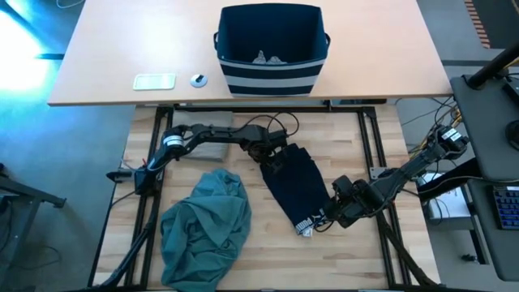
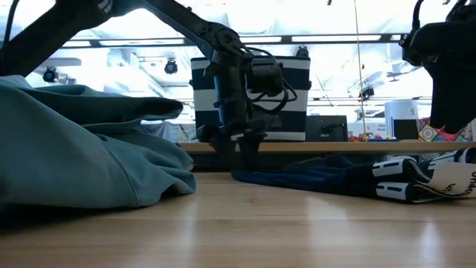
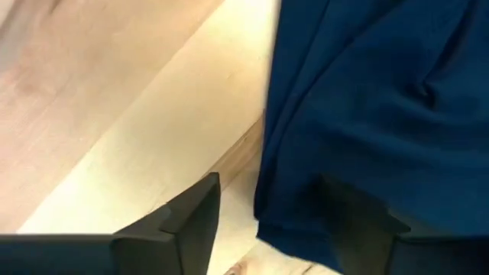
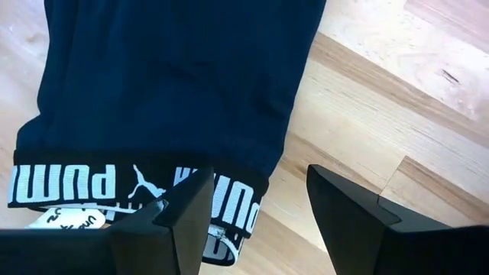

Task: Fold Laundry from Bin
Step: Fold the black underwear

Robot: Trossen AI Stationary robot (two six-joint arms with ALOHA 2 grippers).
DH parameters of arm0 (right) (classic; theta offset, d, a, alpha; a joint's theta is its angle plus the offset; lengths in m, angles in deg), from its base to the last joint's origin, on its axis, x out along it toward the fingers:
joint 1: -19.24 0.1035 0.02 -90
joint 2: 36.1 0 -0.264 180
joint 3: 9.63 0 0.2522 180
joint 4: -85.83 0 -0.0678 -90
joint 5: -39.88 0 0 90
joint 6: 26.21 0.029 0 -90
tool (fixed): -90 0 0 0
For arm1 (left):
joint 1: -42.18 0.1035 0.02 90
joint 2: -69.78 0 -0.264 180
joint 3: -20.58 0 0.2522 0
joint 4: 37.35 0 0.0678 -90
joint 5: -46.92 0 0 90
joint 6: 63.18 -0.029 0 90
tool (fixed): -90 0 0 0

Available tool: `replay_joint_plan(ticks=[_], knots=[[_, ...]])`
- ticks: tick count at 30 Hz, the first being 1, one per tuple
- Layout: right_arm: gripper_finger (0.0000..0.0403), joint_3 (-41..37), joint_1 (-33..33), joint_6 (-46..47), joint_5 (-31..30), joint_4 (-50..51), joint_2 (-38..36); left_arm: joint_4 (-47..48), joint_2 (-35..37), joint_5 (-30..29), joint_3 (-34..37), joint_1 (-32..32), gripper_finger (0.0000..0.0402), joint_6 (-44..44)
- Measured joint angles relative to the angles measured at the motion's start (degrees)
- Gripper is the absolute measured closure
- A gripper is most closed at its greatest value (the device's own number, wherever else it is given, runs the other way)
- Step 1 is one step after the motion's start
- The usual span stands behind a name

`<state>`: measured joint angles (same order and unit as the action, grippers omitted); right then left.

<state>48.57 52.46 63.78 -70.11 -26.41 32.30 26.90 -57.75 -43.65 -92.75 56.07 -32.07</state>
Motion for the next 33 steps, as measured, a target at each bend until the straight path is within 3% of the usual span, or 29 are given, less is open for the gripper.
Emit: replay_joint_plan(ticks=[4, 7, 20, 27, 33], knots=[[0.0198, 0.0, -0.2, -0.9, -0.2, 0.1, 0.0, -1.1, 0.4, -0.2, -0.1, 0.0, 0.019, -0.5], [0.0198, -0.1, -1.0, -1.6, -0.2, 0.1, 0.0, -0.9, -0.7, 1.3, 0.0, 0.0, 0.0207, -0.6], [0.0198, -0.1, -4.4, -6.1, -0.7, 0.1, 0.0, 0.1, 0.4, 1.4, 0.0, -0.2, 0.0394, -1.0], [0.0197, -0.1, -6.2, -11.3, -1.1, -0.8, 0.0, 2.9, 7.1, 1.6, 0.0, -0.2, 0.0392, -0.4], [0.0197, -0.6, -7.7, -27.2, -1.7, -12.0, 0.1, 7.4, 10.3, 2.6, 0.0, -0.3, 0.0398, -0.1]])
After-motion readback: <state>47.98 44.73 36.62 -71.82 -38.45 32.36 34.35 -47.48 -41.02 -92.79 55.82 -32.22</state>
